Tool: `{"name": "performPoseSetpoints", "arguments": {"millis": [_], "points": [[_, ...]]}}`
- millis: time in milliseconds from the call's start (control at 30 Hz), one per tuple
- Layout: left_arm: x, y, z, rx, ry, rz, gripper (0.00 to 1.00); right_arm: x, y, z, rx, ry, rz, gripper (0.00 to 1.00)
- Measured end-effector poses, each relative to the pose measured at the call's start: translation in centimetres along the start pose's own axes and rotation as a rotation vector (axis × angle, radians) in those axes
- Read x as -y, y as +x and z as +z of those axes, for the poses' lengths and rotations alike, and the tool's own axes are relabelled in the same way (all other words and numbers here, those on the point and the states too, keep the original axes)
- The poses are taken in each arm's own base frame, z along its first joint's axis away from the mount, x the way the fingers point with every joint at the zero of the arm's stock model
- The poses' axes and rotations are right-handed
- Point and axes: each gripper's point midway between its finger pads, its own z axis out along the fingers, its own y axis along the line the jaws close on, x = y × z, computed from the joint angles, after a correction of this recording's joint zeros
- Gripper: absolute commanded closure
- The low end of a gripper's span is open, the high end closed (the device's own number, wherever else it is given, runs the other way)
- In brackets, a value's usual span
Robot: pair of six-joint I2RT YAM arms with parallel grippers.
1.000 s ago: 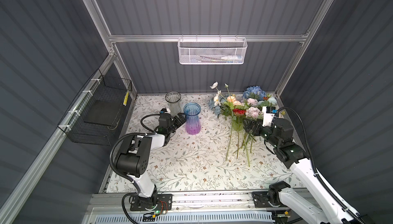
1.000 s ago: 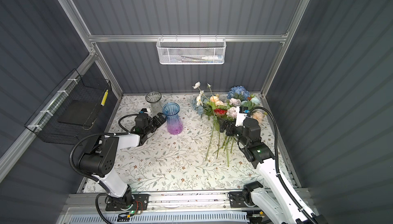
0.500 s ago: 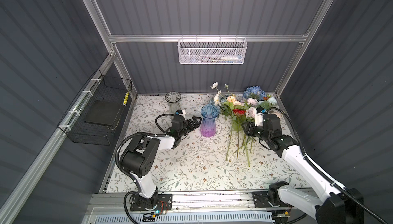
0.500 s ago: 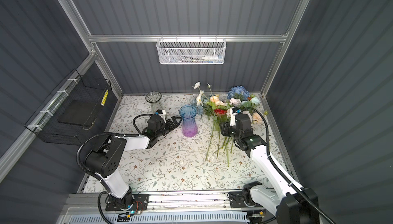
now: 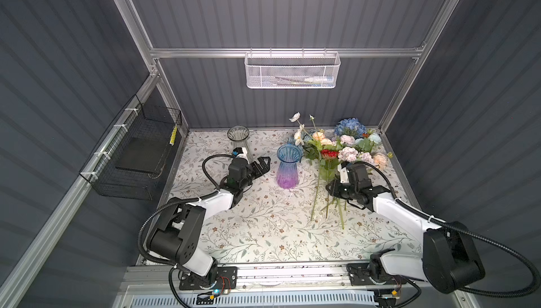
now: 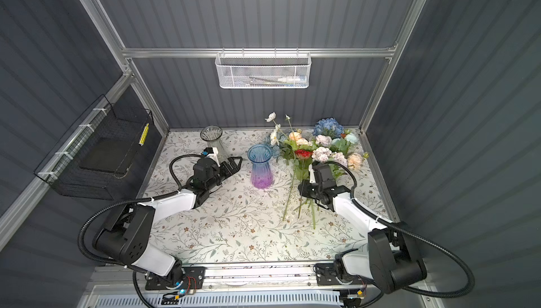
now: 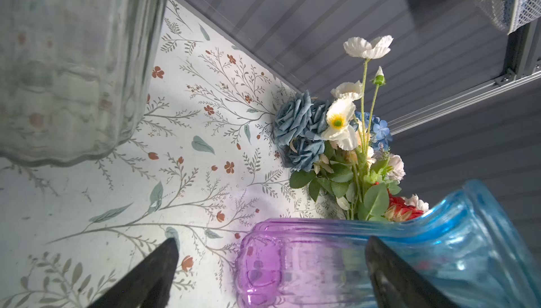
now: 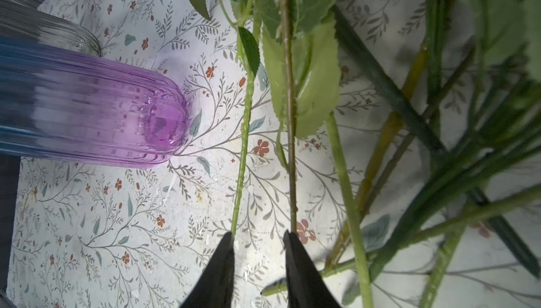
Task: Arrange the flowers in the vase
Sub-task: 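Reach right gripper to red gerbera stem while left gripper nears gradient vase, then close the right gripper on the red gerbera stem and lift it up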
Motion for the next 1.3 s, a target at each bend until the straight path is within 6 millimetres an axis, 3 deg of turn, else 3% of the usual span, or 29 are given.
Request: {"name": "performPoseSetpoints", "arguments": {"millis": [500,667,800,1000,1100,1300], "points": [[-1.2,0.9,-0.5,-0.019,-0.038,0.021,0.01,2.2,1.4,3.1,-0.039,0.095,0.001,0.82],[-1.4,1.0,-0.6,-0.020,-0.047,0.029,0.01,2.4,1.6,3.7,-0.045,0.104,0.000,0.99],[-1.5,1.1,-0.6,-0.024,-0.050,0.040,0.01,2.5,1.3,3.5,-0.033,0.108,-0.004,1.00],[-1.6,1.2,-0.7,-0.030,-0.059,0.057,0.01,0.8,-0.7,0.2,0.064,0.071,-0.035,1.00],[-1.4,0.9,-0.9,-0.025,-0.056,0.069,0.01,-0.5,-2.5,-2.5,0.133,0.049,-0.071,1.00],[-0.2,-0.8,-1.2,-0.004,-0.031,0.097,0.01,-5.0,-8.0,-9.8,0.327,-0.033,-0.162,1.00]]}}
